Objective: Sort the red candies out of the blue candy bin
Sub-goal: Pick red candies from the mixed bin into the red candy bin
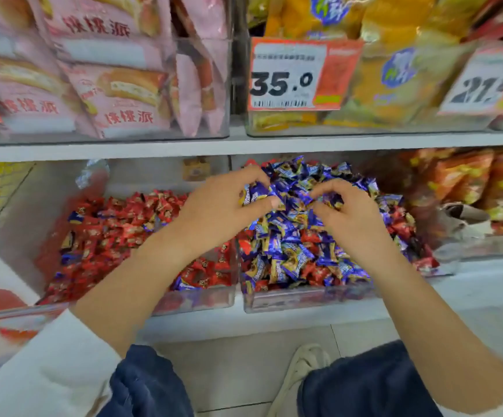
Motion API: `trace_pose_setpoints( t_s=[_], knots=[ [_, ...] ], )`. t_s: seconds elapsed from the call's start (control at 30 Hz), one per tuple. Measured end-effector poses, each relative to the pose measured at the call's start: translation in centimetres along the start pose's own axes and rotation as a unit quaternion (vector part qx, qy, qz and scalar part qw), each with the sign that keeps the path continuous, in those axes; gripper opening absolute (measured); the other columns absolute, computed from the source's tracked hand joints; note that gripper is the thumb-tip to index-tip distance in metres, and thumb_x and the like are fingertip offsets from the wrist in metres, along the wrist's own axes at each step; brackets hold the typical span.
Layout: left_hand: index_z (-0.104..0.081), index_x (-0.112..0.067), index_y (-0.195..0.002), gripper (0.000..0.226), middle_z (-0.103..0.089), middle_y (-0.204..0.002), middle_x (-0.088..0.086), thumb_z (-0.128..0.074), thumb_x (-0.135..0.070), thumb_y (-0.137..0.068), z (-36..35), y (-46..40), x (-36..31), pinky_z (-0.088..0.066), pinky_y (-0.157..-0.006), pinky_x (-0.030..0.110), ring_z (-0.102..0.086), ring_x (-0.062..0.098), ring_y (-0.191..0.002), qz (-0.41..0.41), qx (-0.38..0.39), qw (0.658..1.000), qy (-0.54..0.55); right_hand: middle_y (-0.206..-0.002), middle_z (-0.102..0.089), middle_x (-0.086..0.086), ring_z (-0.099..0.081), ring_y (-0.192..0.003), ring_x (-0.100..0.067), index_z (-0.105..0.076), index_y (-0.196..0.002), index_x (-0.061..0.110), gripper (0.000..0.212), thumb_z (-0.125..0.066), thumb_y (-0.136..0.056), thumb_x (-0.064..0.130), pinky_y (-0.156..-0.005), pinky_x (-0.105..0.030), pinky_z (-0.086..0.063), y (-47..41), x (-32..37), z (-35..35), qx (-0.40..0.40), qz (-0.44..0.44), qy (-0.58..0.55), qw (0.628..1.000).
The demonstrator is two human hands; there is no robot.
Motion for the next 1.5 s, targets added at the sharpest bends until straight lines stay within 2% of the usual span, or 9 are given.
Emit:
trace_pose_setpoints(
  t_s=[0.1, 0.27, 0.4, 0.63, 0.83, 1.0, 1.13, 1.37, 1.5],
  knots=[
    [-0.053, -0.036, -0.1, 0.022, -0.054, -0.068, -0.006, -0.056, -0.053, -0.086, -2.0, -2.6, -2.1, -0.039, -0.062, 0.033, -0.05, 0.01, -0.064, -0.013, -0.009, 1.0, -0.021, -0.095, -0.061, -0.006, -0.05, -0.057, -0.008, -0.06, -0.1, 0.026, 0.023, -0.062, -0.083, 0.011, -0.057, -0.026, -0.039, -2.3, 0.0, 0.7, -0.022, 0.02, -0.007, 1.0],
    [-0.021, -0.035, -0.146, 0.066, -0.034, -0.147, 0.006, -0.053, -0.05, -0.089, -5.0, -4.3, 0.6, -0.032, -0.108, 0.039, -0.035, 0.027, -0.133, 0.038, 0.093, 0.994, -0.046, -0.136, -0.044, -0.004, -0.043, -0.124, -0.018, -0.041, -0.138, 0.023, 0.064, -0.068, -0.081, 0.013, -0.091, -0.024, -0.034, -4.0, -0.5, 0.0, 0.065, 0.001, 0.019, 0.998],
    [-0.037, -0.028, -0.142, 0.053, -0.039, -0.144, 0.004, -0.054, -0.038, -0.092, -1.6, -1.7, 2.6, -0.024, -0.111, 0.031, -0.033, 0.023, -0.134, 0.011, 0.027, 0.997, -0.071, -0.125, -0.054, 0.003, -0.055, -0.089, -0.012, -0.056, -0.124, 0.025, 0.036, -0.06, -0.089, 0.015, -0.074, -0.008, -0.041, -2.0, -0.5, 2.1, -0.01, 0.028, 0.021, 0.999],
    [-0.064, -0.031, -0.11, 0.035, -0.066, -0.113, 0.0, -0.054, -0.049, -0.081, 5.6, 6.1, 12.1, -0.041, -0.09, 0.022, -0.06, 0.016, -0.102, 0.133, -0.001, 0.99, -0.045, -0.089, -0.067, 0.018, -0.061, -0.086, 0.004, -0.07, -0.099, 0.024, 0.018, -0.056, -0.092, 0.014, -0.08, -0.007, -0.044, 1.6, 6.0, -4.4, 0.055, 0.144, -0.001, 0.988],
    [-0.067, -0.01, -0.114, 0.025, -0.065, -0.119, 0.006, -0.06, -0.015, -0.091, 8.7, 10.2, 20.1, -0.032, -0.086, 0.014, -0.057, 0.02, -0.112, 0.23, 0.019, 0.967, -0.106, -0.098, -0.067, 0.005, -0.062, -0.088, -0.017, -0.065, -0.105, 0.025, 0.021, -0.052, -0.089, 0.024, -0.079, -0.036, -0.05, 2.8, 12.1, -15.3, 0.151, 0.244, 0.154, 0.946],
    [-0.061, -0.009, -0.124, 0.033, -0.064, -0.119, 0.014, -0.048, -0.012, -0.094, 6.2, 8.7, 22.4, -0.038, -0.084, 0.022, -0.059, 0.027, -0.109, 0.226, 0.095, 0.958, -0.153, -0.12, -0.056, -0.012, -0.056, -0.107, -0.032, -0.055, -0.122, 0.011, 0.035, -0.053, -0.091, 0.027, -0.084, -0.035, -0.047, -0.3, 8.6, -24.5, 0.261, 0.122, 0.32, 0.902],
    [-0.057, -0.009, -0.126, 0.039, -0.06, -0.121, 0.015, -0.048, -0.003, -0.089, 1.4, 4.5, 22.1, -0.044, -0.092, 0.035, -0.055, 0.031, -0.112, 0.184, 0.162, 0.956, -0.16, -0.111, -0.056, -0.012, -0.057, -0.098, -0.03, -0.054, -0.118, 0.004, 0.04, -0.057, -0.091, 0.033, -0.063, -0.027, -0.044, -1.9, 4.7, -28.6, 0.319, -0.032, 0.291, 0.901],
    [-0.025, -0.034, -0.147, 0.063, -0.019, -0.154, 0.01, -0.049, -0.015, -0.093, -3.0, 1.9, 24.2, -0.032, -0.11, 0.046, -0.02, 0.036, -0.139, 0.158, 0.219, 0.944, -0.188, -0.156, -0.012, -0.012, -0.016, -0.14, -0.038, -0.011, -0.151, 0.018, 0.069, -0.047, -0.093, 0.021, -0.111, -0.046, -0.027, -4.0, 2.4, -28.6, 0.246, -0.091, 0.275, 0.925],
    [-0.036, -0.03, -0.141, 0.056, -0.035, -0.142, 0.013, -0.053, -0.013, -0.091, -2.9, 2.3, 23.7, -0.046, -0.092, 0.039, -0.048, 0.033, -0.12, 0.149, 0.223, 0.944, -0.194, -0.15, -0.025, -0.016, -0.026, -0.135, -0.036, -0.015, -0.15, 0.014, 0.072, -0.054, -0.09, 0.027, -0.106, -0.045, -0.032, -3.5, 2.4, -29.6, 0.281, -0.047, 0.346, 0.894]
  ],
)
Point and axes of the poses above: each hand's wrist, its own y-axis away from the middle knuckle, its own z-axis out of the back of the hand, x = y × z, the point moved 10 cm from there along -y, towards the middle knuckle
